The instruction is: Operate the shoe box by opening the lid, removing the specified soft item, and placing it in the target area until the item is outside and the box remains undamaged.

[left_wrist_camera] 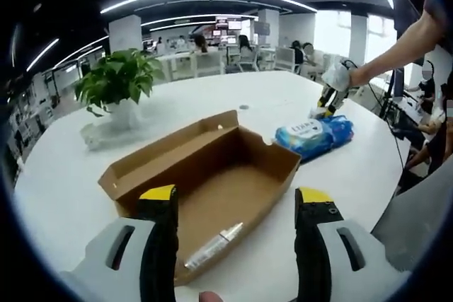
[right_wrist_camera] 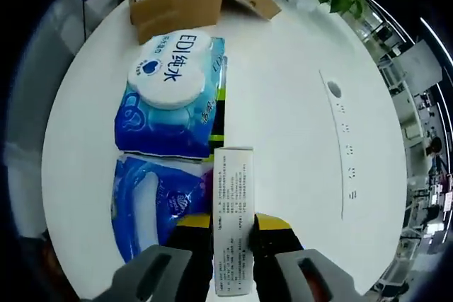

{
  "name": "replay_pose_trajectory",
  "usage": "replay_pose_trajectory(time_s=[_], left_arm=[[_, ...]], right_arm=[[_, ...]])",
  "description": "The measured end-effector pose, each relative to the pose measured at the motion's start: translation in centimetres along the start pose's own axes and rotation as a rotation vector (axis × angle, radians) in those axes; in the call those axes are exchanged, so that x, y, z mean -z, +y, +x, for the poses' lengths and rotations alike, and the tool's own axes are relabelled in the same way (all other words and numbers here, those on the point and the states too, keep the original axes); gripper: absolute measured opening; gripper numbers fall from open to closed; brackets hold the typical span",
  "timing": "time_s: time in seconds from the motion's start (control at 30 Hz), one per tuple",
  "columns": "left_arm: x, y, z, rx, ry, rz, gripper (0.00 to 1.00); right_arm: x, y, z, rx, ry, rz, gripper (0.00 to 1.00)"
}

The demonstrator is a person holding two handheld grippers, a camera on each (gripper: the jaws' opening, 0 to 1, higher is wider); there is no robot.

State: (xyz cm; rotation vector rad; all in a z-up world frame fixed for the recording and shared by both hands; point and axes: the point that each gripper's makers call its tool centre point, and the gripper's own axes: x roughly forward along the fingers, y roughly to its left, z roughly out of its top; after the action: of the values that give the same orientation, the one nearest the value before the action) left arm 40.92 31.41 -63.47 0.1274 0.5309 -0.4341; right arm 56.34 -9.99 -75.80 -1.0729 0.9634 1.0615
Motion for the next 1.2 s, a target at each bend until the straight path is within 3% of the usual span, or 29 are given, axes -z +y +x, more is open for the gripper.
replay_pose_trajectory(time_s=[0.6, 0.83, 1.2], left_arm=[[0.1, -0.3, 0.2, 0.008, 0.012, 0.017, 0.65], [0.2, -0.3, 0.2, 0.01, 0.013, 0.011, 0.65], [0.3, 0.0, 0.0, -0.005, 0.023, 0.026, 0.63]], right_arm=[[0.6, 0.2, 0.6, -0.023, 0.008, 0.001, 0.17], [0.5, 0.1, 0.7, 0.019, 0.05, 0.005, 0.2], [-0.7, 0.1, -1.6, 0.075, 0.032, 0.022, 0.25]])
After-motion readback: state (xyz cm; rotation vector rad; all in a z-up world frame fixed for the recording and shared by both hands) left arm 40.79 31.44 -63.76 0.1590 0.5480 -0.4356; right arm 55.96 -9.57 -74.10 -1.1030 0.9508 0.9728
